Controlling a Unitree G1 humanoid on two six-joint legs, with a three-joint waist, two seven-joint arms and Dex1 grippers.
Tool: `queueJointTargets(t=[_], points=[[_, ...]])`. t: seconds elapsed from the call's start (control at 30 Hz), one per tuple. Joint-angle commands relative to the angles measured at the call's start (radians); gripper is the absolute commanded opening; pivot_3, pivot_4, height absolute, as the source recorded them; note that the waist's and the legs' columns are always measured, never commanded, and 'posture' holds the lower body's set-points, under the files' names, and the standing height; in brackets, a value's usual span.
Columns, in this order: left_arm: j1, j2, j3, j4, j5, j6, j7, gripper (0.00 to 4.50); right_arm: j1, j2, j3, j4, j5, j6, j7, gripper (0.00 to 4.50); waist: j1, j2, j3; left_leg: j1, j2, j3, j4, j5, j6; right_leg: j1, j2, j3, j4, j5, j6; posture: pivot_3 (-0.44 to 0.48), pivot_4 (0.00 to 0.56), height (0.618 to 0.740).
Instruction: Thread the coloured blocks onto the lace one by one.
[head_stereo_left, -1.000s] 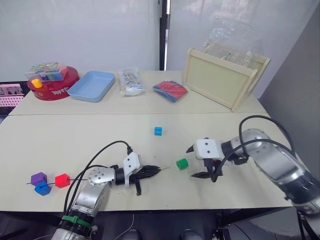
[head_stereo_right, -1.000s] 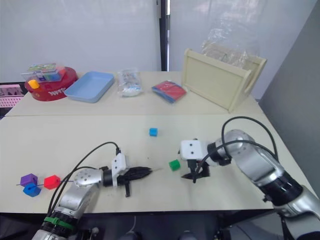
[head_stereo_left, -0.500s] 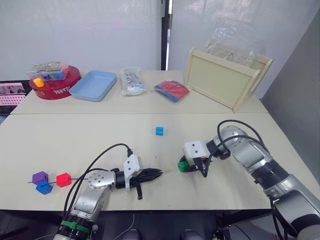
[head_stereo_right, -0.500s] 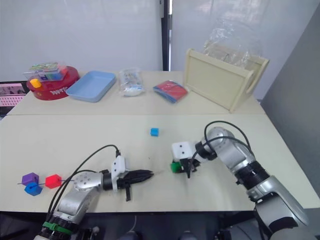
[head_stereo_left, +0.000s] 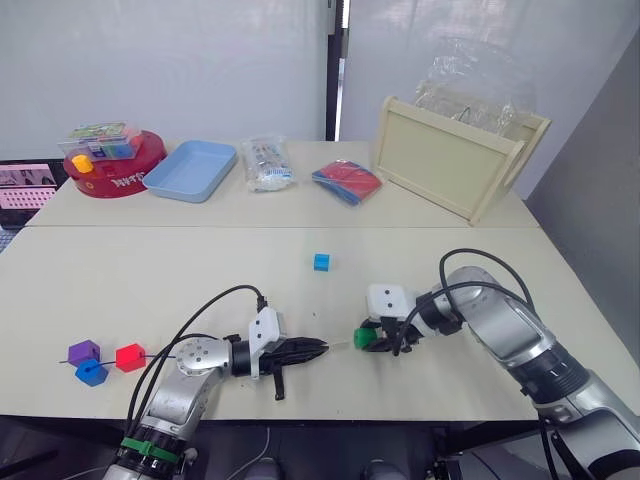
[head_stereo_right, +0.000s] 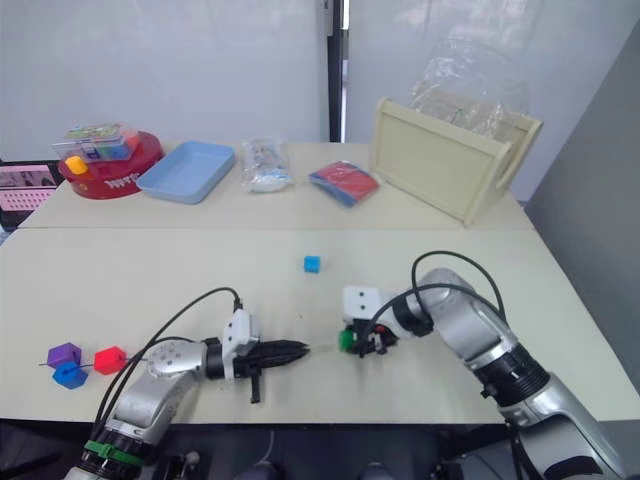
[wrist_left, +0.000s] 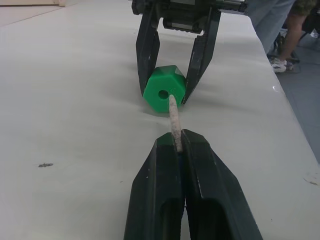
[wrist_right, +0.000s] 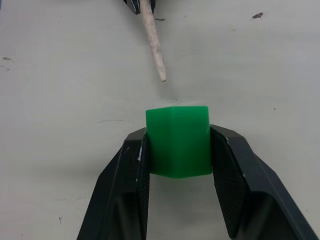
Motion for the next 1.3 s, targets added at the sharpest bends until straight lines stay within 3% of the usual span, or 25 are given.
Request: queueJointTargets(t=[0.03, 0.7, 1.2, 1.23, 1.3], points=[[-0.022, 0.005, -0.004, 0.012, 0.013, -0.009, 0.0, 0.0, 0.016, 0.007, 0.014, -0.053, 0.002, 0.045, -0.011, 1.25, -0.001, 0.0, 0.0, 0.0, 0.0, 0.0, 0.0, 0.0, 0.0, 0.0, 0.0, 0.0, 0.0, 0.0, 0.0, 0.0, 0.15, 0.74], [-0.064, -0.012, -0.028, 0.053, 0.021, -0.004, -0.013, 0.0, 0.004, 0.025, 0.032, -0.06, -0.012, 0.075, -0.045, 1.25, -0.001, 0.0, 0.0, 0.0, 0.0, 0.0, 0.0, 0.0, 0.0, 0.0, 0.0, 0.0, 0.001, 0.0, 0.0, 0.0, 0.15, 0.74], [-0.208, -0.11, -0.092, 0.16, 0.031, 0.065, -0.036, 0.0, 0.006, 0.041, 0.034, -0.071, -0.019, 0.09, -0.06, 1.25, -0.002, -0.001, 0.0, 0.0, 0.0, 0.0, 0.002, 0.0, 0.0, 0.0, 0.001, 0.0, 0.002, 0.0, 0.0, 0.0, 0.15, 0.74], [-0.21, -0.11, -0.09, 0.161, 0.032, 0.068, -0.037, 0.72, 0.008, 0.041, 0.034, -0.073, -0.018, 0.091, -0.061, 1.25, -0.002, -0.001, 0.0, 0.0, 0.0, 0.0, 0.002, 0.0, 0.0, 0.0, 0.001, 0.0, 0.002, 0.0, 0.0, 0.0, 0.15, 0.74], [-0.208, -0.098, -0.078, 0.153, 0.026, 0.082, -0.044, 1.39, 0.012, 0.04, 0.034, -0.075, -0.018, 0.091, -0.063, 1.24, -0.002, -0.001, 0.0, 0.0, 0.0, 0.0, 0.002, 0.0, 0.0, 0.0, 0.0, 0.0, 0.002, 0.0, 0.0, 0.0, 0.15, 0.74]])
